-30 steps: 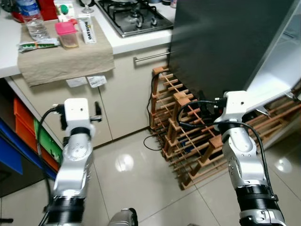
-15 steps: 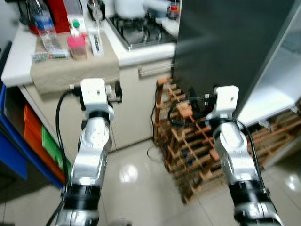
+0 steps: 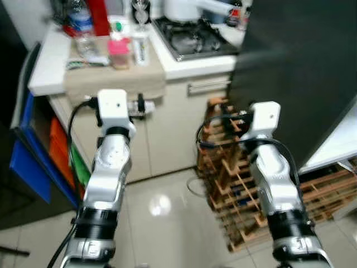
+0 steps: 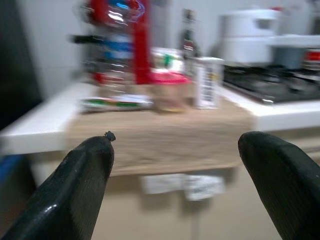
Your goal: Restocking fridge
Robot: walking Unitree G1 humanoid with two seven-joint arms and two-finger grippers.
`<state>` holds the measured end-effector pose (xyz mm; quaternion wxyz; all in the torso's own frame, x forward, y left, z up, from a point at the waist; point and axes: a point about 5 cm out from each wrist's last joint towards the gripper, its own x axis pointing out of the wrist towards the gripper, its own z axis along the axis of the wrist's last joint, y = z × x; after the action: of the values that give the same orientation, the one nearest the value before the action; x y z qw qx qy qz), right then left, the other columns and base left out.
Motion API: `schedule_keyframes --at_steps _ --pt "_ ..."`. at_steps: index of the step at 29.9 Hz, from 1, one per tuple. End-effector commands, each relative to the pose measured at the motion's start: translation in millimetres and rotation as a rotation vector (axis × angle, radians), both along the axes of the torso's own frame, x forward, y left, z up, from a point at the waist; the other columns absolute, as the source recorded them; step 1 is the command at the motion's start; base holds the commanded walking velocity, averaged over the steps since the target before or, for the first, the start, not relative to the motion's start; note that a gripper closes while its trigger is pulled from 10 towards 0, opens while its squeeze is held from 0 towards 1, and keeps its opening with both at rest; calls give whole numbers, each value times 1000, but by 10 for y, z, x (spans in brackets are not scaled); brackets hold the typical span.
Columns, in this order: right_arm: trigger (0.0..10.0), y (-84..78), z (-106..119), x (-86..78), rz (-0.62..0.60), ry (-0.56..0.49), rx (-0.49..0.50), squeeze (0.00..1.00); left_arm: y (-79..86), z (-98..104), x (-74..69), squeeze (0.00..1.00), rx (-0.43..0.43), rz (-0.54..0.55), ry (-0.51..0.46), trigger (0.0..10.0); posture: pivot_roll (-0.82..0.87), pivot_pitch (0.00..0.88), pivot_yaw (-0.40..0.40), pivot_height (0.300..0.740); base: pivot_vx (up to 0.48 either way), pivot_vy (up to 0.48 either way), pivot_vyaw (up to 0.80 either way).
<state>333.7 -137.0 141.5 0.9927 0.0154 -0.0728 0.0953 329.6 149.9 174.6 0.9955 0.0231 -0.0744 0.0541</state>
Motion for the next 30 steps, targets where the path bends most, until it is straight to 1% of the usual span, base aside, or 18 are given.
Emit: schedule_keyframes --at_steps 1,2,4,5,8,10,12,13,15,16,18,19,20,21,23,25,28,30 --pt "10000 -95 34 -11 -29 -16 11 43 -86 59 19 0 1 -41 -22 10000 -72 0 17 740 0 0 0" --pt "10000 -104 48 -19 -31 -29 13 75 -97 61 16 0 -2 -45 -24 10000 -75 0 19 740 0 0 0" --pt "10000 -108 64 -24 -36 -41 -2 106 -124 64 12 0 -1 -53 -28 10000 -77 0 19 740 0 0 262" --pt "10000 -105 70 -25 -39 -43 3 153 -137 65 12 0 -7 -60 -30 10000 -78 0 18 740 0 0 525" --pt "10000 -111 69 -20 -52 -39 9 157 -150 68 15 0 -5 -68 -31 10000 -79 0 16 740 0 0 525" --pt "10000 -157 60 -10 -91 -27 8 82 -183 107 36 0 -2 -110 -47 10000 -77 0 11 740 0 0 344" --pt "10000 -183 67 -10 -103 -32 -4 63 -192 133 49 0 -2 -125 -55 10000 -77 0 11 740 0 0 0" --pt "10000 -204 69 -8 -120 -34 -9 0 -202 137 57 0 -5 -138 -53 10000 -77 0 11 740 0 0 0" --pt "10000 -218 69 -6 -132 -34 -11 0 -209 137 61 0 -8 -147 -51 10000 -77 0 11 740 0 0 0" --pt "10000 -244 65 -3 -155 -35 -29 0 -229 136 61 0 -15 -165 -49 10000 -78 0 14 740 0 0 0" --pt "10000 -244 65 -3 -155 -35 -29 0 -229 136 61 0 -15 -165 -49 10000 -78 0 14 740 0 0 0" --pt "10000 -227 100 -20 -150 -66 -40 0 -229 135 58 0 -48 -165 -46 10000 -79 0 16 740 454 0 0" --pt "10000 -208 134 -33 -143 -91 -45 0 -218 150 63 0 -45 -155 -50 10000 -79 0 16 740 454 0 0" --pt "10000 -208 134 -33 -143 -91 -45 0 -218 150 63 0 -45 -155 -50 10000 -79 0 16 740 454 0 0" --pt "10000 -153 242 -59 -126 -159 -63 0 -202 239 78 0 -39 -143 -92 10000 -78 0 18 740 454 0 0" --pt "10000 -119 334 -61 -122 -199 -49 0 -192 317 81 0 -41 -139 -132 10000 -78 0 19 740 454 0 0" --pt "10000 -104 394 -39 -123 -214 -37 0 -205 364 89 0 -34 -149 -153 10000 -77 0 19 740 454 0 0" --pt "10000 -119 375 -6 -132 -192 -20 0 -228 349 99 0 -30 -157 -144 10000 -77 0 19 740 454 0 0"
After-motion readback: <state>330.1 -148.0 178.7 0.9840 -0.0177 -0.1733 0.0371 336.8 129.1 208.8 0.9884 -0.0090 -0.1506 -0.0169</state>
